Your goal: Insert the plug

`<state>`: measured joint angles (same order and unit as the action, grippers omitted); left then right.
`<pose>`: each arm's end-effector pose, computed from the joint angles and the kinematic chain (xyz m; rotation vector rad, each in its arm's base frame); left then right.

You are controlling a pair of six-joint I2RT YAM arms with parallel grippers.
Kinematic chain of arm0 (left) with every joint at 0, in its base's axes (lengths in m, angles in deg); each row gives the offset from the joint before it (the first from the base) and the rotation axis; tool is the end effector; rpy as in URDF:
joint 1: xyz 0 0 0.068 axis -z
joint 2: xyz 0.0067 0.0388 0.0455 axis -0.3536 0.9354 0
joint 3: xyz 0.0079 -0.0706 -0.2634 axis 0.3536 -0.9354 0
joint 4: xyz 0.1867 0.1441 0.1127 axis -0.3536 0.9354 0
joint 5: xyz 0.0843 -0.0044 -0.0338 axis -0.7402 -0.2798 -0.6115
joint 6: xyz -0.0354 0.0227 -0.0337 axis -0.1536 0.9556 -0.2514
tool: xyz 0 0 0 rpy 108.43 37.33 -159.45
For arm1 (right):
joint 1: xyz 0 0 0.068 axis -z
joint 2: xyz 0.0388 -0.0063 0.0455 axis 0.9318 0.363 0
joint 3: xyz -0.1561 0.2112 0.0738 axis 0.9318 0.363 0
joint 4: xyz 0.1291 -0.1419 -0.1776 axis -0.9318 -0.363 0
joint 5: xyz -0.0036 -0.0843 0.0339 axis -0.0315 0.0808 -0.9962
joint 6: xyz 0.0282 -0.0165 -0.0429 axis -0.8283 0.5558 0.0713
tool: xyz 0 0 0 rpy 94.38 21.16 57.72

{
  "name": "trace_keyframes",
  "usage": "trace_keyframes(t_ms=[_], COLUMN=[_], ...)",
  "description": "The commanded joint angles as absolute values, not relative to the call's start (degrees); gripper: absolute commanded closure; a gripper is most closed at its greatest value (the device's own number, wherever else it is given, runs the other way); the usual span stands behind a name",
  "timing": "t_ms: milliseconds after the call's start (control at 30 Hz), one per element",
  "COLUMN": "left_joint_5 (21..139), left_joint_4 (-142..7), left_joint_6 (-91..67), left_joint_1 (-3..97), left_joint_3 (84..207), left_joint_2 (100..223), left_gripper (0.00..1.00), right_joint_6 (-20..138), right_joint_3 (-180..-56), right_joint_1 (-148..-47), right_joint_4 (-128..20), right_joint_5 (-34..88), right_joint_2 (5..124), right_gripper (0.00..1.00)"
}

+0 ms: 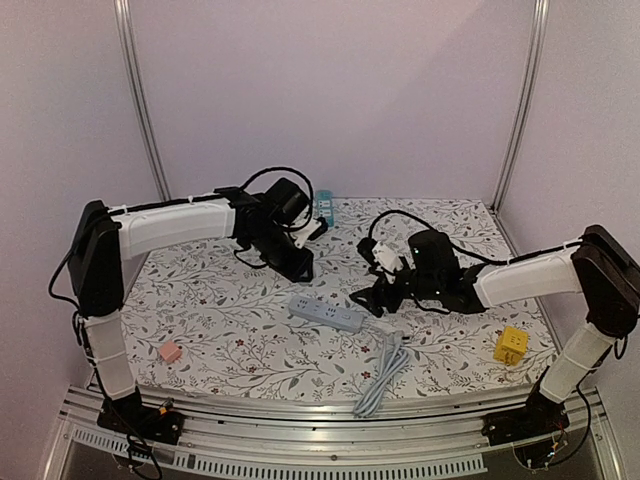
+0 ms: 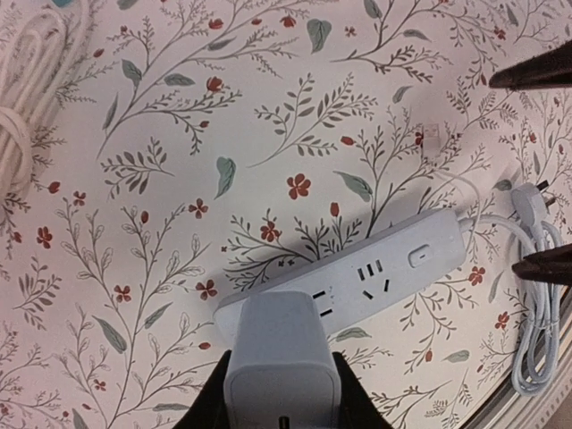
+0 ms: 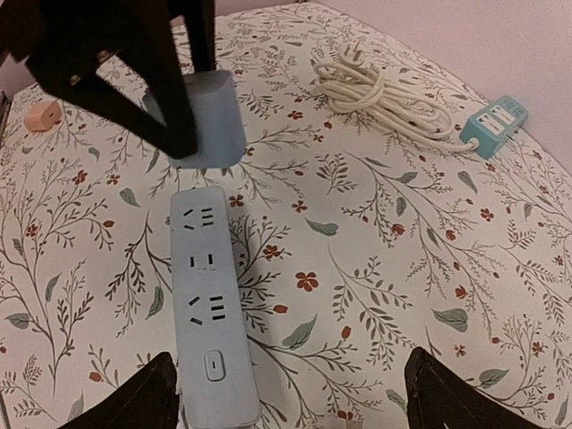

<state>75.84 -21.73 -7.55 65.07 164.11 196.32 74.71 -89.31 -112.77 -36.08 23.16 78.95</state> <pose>0.2926 -0.2900 0.2391 0.8917 2.5711 -0.3797 0.2434 0.2453 0.1783 -1.0652 1.8660 0.5777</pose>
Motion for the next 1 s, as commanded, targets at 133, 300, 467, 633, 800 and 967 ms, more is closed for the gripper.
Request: trace_keyframes(t_ms=[133, 300, 467, 633, 800, 967], left_joint_5=[73.0, 71.7, 70.1, 69.9, 69.6, 69.2], left_joint_4=[-23.9, -24.1, -25.6, -25.9, -25.8, -25.4], left_joint_6=[-13.8, -15.0, -16.3, -17.2, -17.4, -17.4], left_joint_1=[69.5, 70.8, 71.9, 72.4, 72.9, 73.0], left_joint_3=[160.5, 158.8, 157.2, 156.9, 157.7, 158.8], left_joint_2=[194.5, 192.9, 192.3, 192.7, 194.3, 196.4], left_gripper=[1.0, 1.0, 1.0, 1.0, 1.0, 1.0], right_joint_6=[61.6, 59.4, 57.6, 54.9, 55.0, 55.0], right_joint_3=[-84.2, -82.1, -81.1, -81.0, -81.0, -80.7], right_joint_1=[-108.8, -107.8, -106.8, -105.7, -105.7, -105.7], right_joint_4=[-22.9, -20.3, -18.4, -18.6, -18.6, -18.7], right_joint_5=[38.0, 39.8, 42.1, 41.6, 41.0, 40.7], right_joint_2=[75.6, 74.3, 74.0, 74.4, 75.0, 74.9], right_gripper=[0.04, 0.01, 0.01, 0.01, 0.01, 0.01])
